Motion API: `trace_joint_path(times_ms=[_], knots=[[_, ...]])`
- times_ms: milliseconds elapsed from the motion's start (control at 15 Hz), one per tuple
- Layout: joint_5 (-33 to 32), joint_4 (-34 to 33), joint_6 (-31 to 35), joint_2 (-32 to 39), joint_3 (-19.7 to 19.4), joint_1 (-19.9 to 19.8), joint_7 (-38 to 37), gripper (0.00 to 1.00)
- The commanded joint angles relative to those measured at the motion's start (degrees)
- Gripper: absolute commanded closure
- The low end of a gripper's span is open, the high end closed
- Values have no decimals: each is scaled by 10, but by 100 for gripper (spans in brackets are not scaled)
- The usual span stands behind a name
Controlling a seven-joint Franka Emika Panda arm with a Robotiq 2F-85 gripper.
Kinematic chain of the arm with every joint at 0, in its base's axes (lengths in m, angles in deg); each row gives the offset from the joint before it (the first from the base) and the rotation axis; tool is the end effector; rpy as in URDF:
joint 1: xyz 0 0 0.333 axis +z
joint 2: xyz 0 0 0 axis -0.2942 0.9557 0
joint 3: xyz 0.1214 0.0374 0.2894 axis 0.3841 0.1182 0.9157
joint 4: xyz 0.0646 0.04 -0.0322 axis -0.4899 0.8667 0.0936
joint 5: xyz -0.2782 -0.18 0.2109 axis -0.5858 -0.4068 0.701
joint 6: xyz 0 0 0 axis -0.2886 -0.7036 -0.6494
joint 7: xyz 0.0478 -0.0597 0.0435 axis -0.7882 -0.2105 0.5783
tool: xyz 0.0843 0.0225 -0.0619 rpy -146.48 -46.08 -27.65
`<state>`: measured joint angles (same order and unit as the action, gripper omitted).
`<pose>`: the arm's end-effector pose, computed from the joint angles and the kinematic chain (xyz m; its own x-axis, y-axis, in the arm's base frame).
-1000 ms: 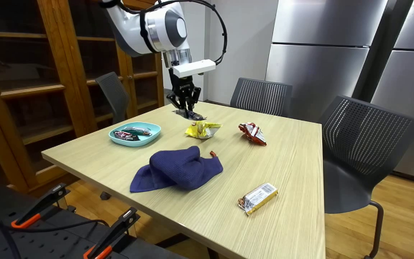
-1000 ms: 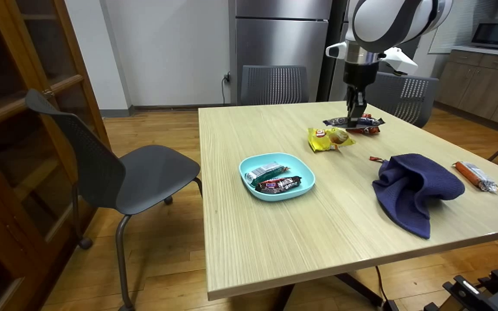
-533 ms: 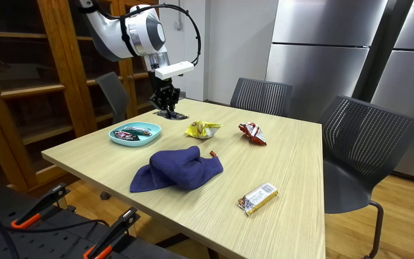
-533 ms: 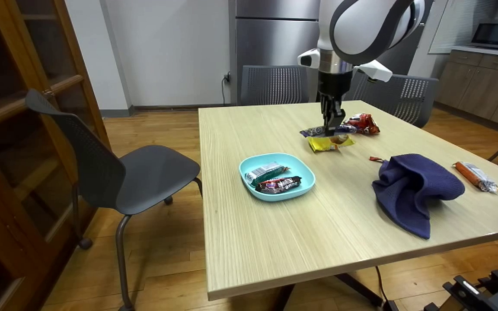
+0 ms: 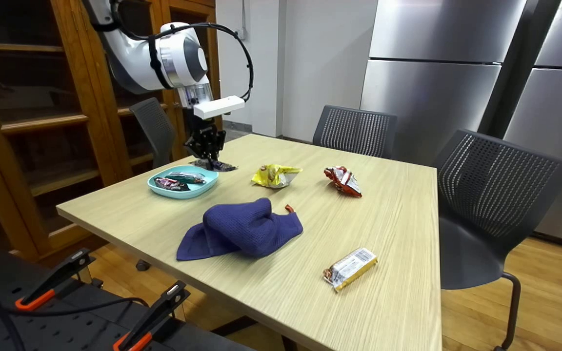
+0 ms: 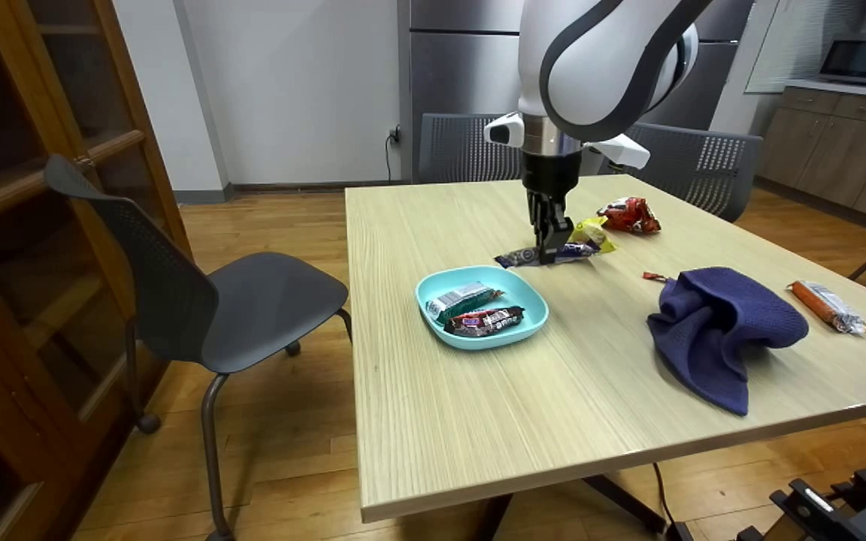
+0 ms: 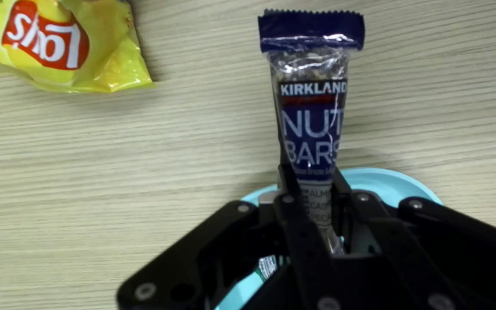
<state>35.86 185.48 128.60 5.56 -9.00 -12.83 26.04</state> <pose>0.5874 0.0954 0.1878 0.2215 0.9637 -0.1490 0.9734 -0.2094 0.0926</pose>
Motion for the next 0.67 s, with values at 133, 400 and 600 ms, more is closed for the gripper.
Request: trace_joint_path(times_ms=[133, 400, 600], knots=[[0, -17, -7, 16, 19, 5, 4, 95], [5, -36, -10, 31, 32, 9, 4, 95], [7, -56, -14, 49, 39, 16, -1, 95]])
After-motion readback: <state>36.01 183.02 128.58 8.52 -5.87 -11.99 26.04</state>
